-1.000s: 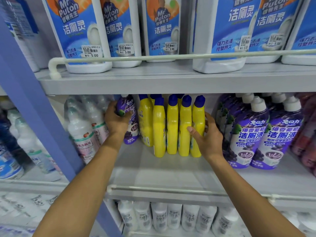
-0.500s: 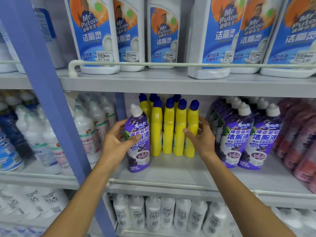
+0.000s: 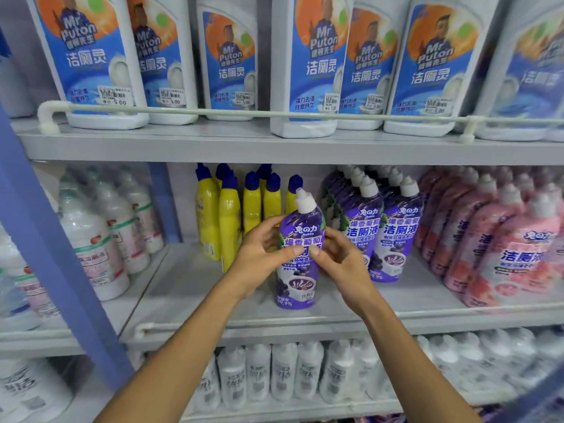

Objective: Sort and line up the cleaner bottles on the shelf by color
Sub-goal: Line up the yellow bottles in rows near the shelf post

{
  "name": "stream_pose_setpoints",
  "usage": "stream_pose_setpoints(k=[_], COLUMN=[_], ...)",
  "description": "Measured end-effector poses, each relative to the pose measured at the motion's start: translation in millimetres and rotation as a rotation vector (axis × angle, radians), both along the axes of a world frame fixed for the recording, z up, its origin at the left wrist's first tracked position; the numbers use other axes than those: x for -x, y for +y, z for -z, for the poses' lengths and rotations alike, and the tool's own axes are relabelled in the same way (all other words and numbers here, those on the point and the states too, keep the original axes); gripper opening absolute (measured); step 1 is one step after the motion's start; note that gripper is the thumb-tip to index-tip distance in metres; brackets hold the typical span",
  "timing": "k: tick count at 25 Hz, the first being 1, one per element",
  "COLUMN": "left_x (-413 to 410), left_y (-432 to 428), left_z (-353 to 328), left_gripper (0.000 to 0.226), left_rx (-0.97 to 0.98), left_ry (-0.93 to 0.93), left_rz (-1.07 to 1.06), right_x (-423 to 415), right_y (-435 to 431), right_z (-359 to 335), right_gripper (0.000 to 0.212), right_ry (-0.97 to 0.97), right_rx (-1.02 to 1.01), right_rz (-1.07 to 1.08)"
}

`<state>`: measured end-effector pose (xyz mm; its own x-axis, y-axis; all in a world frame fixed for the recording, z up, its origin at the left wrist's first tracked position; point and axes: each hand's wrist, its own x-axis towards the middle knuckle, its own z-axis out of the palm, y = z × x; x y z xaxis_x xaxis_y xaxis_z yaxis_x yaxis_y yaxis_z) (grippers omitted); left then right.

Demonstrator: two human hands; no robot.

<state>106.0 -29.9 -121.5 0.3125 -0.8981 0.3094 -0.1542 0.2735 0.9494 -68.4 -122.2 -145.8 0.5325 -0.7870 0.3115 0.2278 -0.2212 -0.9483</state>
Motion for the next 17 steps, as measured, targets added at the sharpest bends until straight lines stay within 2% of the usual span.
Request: stream_pose_setpoints(k=[1,3,7,10,13,15,17], left_x=[2.6,0.7,-5.0,3.2,2.9,-3.6,-7.8], left_y=[-2.1,-12.0,-52.7,-82.9,-103.1,-110.6,-112.2], left_z=[-2.7,-13.9,-52.8,-73.3,-69.2,-59.6,-58.5], left_gripper=[0.048,0.044,0.024,0.013,0.011,0.024,0.024], left_rx=[0.003,0.03,0.16,0.152,0.126,0.14,0.147], left_ry=[0.058,0.086,-0.147,-0.346,-0.569,-0.624,-0.624], left_rz=[0.015,-0.093,-0.444,-0.449,-0.455,-0.454,-0.482], right_x=[7.4,22.4,55.1,78.7,97.5,105.5,109.7], right_y=[-2.2,-5.4,-14.2,-23.8,-32.2,-36.5,-40.7], right_z=[1.0,0.3,-0.3,-2.2,-0.8,-1.6,-2.2], right_gripper=[0.045,0.038,0.047,0.044,0.046,0.045,0.044], right_ry=[0.026,0.07,0.109,0.092,0.109,0.124,0.145], right_rx=[0.05,0.105,0.185,0.176,0.198,0.212,0.232], right_rz=[0.021,0.071,0.183,0.231,0.276,0.303,0.346])
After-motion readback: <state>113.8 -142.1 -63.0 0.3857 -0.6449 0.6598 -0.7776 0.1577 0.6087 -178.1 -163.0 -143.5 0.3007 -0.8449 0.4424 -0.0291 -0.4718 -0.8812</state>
